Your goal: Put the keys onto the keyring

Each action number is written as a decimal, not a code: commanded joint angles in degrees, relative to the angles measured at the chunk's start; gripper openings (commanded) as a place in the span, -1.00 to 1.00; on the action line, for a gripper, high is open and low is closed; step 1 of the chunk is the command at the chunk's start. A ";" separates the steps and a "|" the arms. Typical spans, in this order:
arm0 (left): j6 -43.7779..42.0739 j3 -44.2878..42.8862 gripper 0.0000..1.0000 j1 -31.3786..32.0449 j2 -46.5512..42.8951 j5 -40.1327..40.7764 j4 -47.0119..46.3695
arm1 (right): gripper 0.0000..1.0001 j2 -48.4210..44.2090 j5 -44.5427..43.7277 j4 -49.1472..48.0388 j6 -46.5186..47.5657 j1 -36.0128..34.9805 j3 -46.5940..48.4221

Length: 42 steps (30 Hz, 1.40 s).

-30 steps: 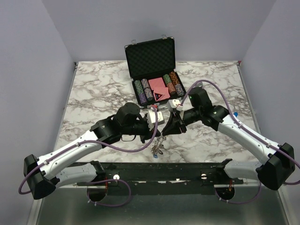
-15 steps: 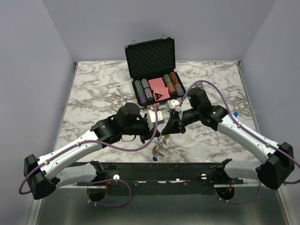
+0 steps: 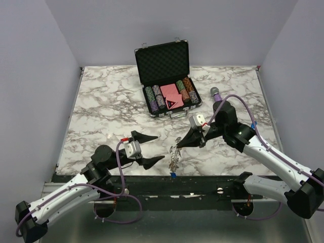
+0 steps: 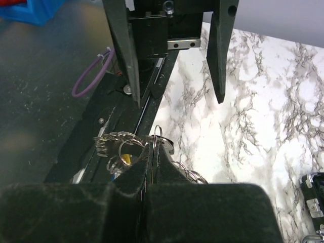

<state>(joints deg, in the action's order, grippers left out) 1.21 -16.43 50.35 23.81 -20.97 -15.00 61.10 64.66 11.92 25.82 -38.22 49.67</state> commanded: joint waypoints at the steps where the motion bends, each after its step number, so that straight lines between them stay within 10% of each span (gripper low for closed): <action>1: -4.90 -1.06 0.68 -0.25 3.42 -0.82 -8.82 | -0.99 -1.42 4.94 -4.28 6.95 -0.37 -2.12; 17: -2.97 -5.11 -0.01 -0.34 11.69 -14.27 -12.33 | -0.99 -0.10 3.98 -5.33 6.17 -0.28 -2.21; 42: -2.18 -7.30 -0.53 -0.34 17.32 -15.24 -12.07 | -0.99 0.34 3.36 -7.97 1.51 -0.28 -2.47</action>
<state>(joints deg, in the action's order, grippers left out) -0.82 -22.11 50.24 40.93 -34.09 -26.83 61.25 67.20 6.90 28.49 -38.26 47.27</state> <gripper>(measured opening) 0.244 0.007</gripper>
